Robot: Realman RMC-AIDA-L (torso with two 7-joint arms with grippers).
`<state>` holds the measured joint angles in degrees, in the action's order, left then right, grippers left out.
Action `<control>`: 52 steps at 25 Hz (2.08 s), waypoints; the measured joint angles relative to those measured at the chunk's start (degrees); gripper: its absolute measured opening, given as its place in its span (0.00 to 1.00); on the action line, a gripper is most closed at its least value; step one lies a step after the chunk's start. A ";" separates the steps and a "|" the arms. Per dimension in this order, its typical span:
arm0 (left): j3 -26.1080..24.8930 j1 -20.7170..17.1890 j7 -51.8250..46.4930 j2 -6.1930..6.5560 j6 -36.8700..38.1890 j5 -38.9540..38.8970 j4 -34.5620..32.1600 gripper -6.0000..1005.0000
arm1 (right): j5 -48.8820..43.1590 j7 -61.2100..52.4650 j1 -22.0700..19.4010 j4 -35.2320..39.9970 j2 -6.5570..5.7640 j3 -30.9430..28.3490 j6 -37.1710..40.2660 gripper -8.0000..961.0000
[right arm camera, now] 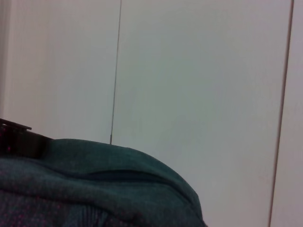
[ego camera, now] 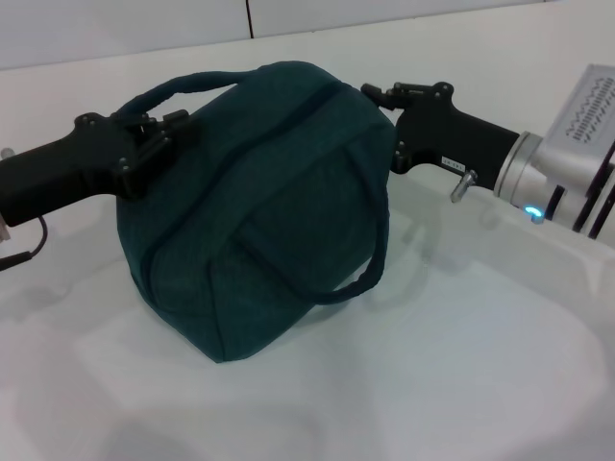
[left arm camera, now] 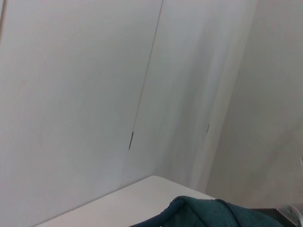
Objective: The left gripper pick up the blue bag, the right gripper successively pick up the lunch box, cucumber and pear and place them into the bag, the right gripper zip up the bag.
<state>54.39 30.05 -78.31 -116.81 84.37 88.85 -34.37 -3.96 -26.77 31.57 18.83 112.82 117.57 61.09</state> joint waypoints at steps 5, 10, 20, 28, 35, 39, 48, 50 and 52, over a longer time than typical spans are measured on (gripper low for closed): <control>0.00 0.01 0.13 0.00 0.00 -0.19 0.00 0.08 | 0.14 4.67 -1.33 0.28 0.57 -0.90 1.73 0.28; 0.01 0.01 0.16 0.00 0.01 -0.41 0.00 0.08 | 0.16 6.04 -2.41 0.24 1.46 -3.68 1.18 0.09; 0.01 0.01 0.18 -0.45 0.01 -0.54 0.00 0.09 | 0.25 5.59 -3.56 -0.21 1.89 -3.76 -2.95 0.03; 0.32 0.51 0.06 -1.81 0.46 -0.27 -0.01 0.09 | 0.41 5.52 -3.98 0.91 2.39 -3.86 -3.57 0.04; -0.34 -1.14 0.99 -2.46 0.45 -4.83 0.80 0.09 | 0.30 3.85 -6.15 2.79 2.18 -5.84 -1.37 0.08; -0.34 -2.37 2.59 -2.56 0.71 -7.40 0.78 0.22 | 0.18 2.54 -8.33 3.45 1.59 -7.87 3.84 0.24; 0.40 -4.42 9.12 -1.88 11.06 -8.20 -0.81 0.53 | -12.10 -17.73 -11.03 11.55 -7.66 -8.62 13.79 0.53; 0.45 -4.41 9.12 -1.61 12.77 -4.85 -2.15 0.59 | -19.45 -24.69 -10.88 14.73 -10.33 -9.79 16.22 0.56; 0.46 -4.28 8.13 -1.45 13.81 -1.37 -3.98 0.65 | -30.02 -33.55 -10.62 19.06 -12.61 -14.08 19.57 0.56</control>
<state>54.85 25.77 -70.18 -118.26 98.18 87.48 -38.35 -33.98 -60.32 20.96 37.90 100.21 103.49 80.67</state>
